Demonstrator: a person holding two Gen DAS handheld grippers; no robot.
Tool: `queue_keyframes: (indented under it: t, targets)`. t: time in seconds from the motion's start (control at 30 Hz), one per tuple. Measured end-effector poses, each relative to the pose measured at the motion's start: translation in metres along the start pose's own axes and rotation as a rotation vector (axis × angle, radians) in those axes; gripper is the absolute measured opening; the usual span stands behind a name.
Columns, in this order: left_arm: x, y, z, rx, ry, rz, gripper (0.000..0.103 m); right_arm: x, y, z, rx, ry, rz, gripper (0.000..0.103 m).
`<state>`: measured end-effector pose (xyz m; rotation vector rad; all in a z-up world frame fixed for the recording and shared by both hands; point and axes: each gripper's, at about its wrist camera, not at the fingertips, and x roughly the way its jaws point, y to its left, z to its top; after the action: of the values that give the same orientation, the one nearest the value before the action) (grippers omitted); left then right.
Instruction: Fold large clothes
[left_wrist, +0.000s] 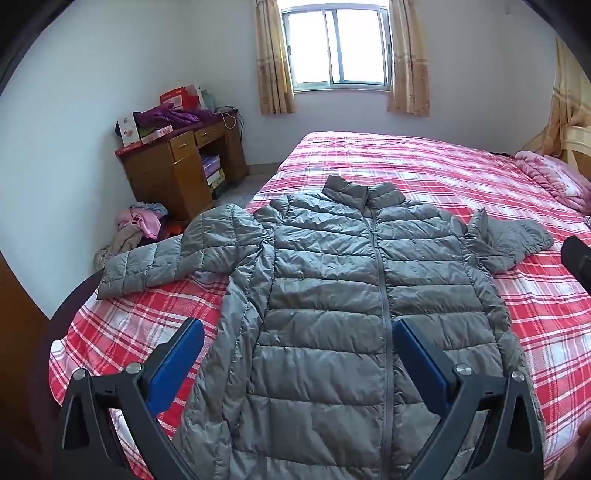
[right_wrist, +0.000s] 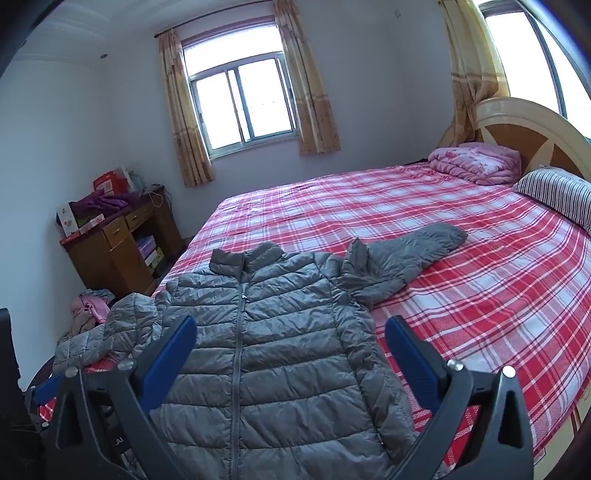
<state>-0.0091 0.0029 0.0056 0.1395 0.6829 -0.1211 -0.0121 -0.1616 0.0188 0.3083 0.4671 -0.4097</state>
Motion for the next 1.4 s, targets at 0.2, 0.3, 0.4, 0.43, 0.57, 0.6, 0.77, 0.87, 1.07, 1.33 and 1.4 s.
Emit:
queue_keyframes:
  t: [0.2, 0.3, 0.4, 0.43, 0.57, 0.6, 0.77, 0.87, 1.07, 1.33, 1.4]
  targets:
    - [-0.015, 0.0, 0.003, 0.0, -0.031, -0.009, 0.102, -0.009, 0.003, 0.002, -0.017, -0.021, -0.016, 0.103]
    - [-0.02, 0.002, 0.002, -0.003, -0.036, -0.008, 0.102, -0.017, 0.005, 0.006, -0.027, -0.04, -0.02, 0.103]
    - [-0.025, 0.004, -0.001, -0.009, -0.039, -0.01, 0.102, -0.022, 0.006, 0.007, -0.029, -0.046, -0.022, 0.103]
    - [-0.028, 0.005, -0.002, -0.012, -0.042, -0.012, 0.102, -0.025, 0.006, 0.007, -0.029, -0.048, -0.023, 0.103]
    - [-0.039, 0.006, -0.007, -0.015, -0.058, -0.022, 0.102, -0.038, 0.008, 0.004, -0.037, -0.074, -0.029, 0.103]
    - [-0.042, 0.005, -0.008, -0.013, -0.062, -0.026, 0.102, -0.042, 0.009, 0.004, -0.043, -0.082, -0.032, 0.103]
    - [-0.056, 0.003, -0.008, -0.006, -0.095, -0.029, 0.102, -0.051, 0.015, 0.002, -0.08, -0.104, -0.059, 0.103]
    - [-0.06, 0.004, -0.009, -0.007, -0.107, -0.028, 0.102, -0.053, 0.015, 0.004, -0.075, -0.11, -0.052, 0.103]
    - [-0.063, 0.004, -0.011, -0.01, -0.106, -0.038, 0.102, -0.056, 0.014, 0.002, -0.073, -0.12, -0.048, 0.103]
    - [-0.073, 0.001, -0.019, -0.013, -0.138, -0.115, 0.102, -0.06, 0.013, 0.001, -0.079, -0.126, -0.059, 0.103]
    - [-0.078, -0.003, -0.021, -0.001, -0.167, -0.115, 0.102, -0.063, 0.013, -0.001, -0.083, -0.138, -0.071, 0.103]
